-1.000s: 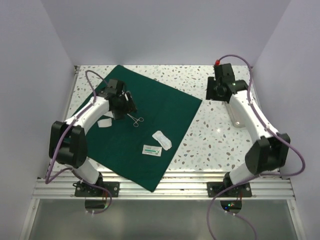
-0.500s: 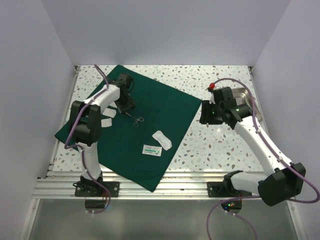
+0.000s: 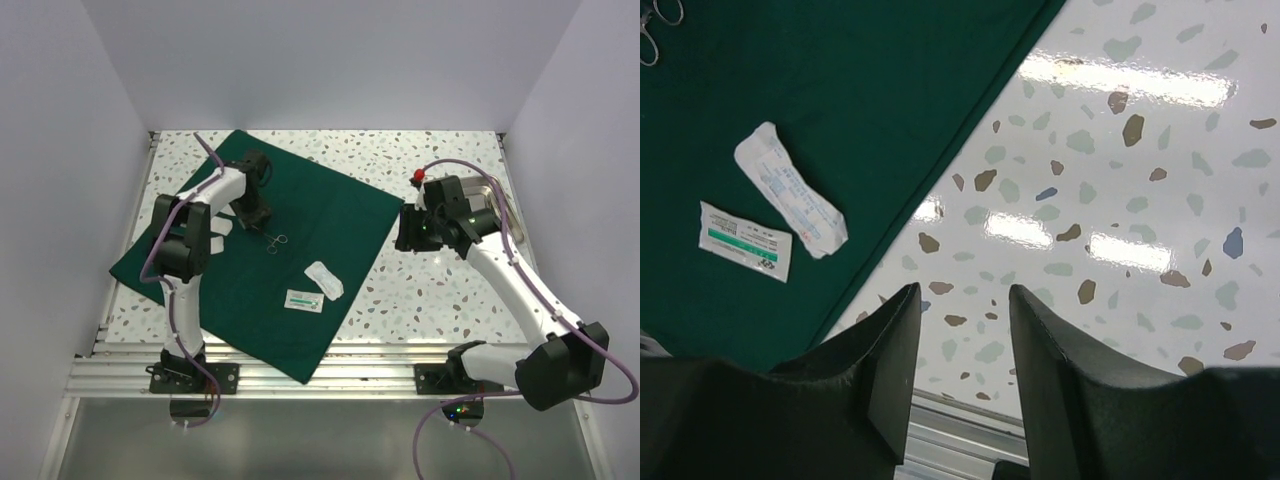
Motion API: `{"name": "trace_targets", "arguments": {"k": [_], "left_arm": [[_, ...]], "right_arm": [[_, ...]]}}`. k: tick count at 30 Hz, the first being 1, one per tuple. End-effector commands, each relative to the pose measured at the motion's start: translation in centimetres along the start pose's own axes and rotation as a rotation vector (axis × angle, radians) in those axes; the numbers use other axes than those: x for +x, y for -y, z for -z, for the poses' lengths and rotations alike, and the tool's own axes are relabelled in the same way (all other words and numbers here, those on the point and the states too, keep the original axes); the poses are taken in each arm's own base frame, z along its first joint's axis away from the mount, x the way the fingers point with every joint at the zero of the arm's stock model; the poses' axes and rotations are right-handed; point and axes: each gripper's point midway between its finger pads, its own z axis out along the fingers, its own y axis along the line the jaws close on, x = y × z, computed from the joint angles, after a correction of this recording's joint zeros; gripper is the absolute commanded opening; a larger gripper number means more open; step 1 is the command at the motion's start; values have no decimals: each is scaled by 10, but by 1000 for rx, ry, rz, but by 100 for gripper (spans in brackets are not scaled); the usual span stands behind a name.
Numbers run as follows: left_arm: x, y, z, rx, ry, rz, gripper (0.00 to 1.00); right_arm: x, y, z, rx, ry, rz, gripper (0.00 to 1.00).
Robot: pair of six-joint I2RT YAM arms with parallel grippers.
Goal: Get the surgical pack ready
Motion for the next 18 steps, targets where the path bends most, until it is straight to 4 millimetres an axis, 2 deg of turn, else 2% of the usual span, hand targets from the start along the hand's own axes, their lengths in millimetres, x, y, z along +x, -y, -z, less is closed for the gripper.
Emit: {"name": "trace_targets", "arguments": {"k": [1, 9, 11, 17, 18], "left_arm": [[-9, 4, 0, -19, 29, 33, 41], [-2, -1, -10, -48, 4, 38, 36], [1, -2, -12, -53, -4, 35, 30], [2, -3, -16, -61, -12, 10, 22], [2, -3, -15, -59, -12, 5, 17]], "right_arm": [[-6, -5, -2, -29, 15, 22, 45], [-9, -6, -5, -31, 11, 29, 44], [-11, -7, -5, -33, 15, 33, 43], [-13, -9, -8, -41, 11, 33, 43], [-13, -9, -8, -45, 12, 33, 43]]}}
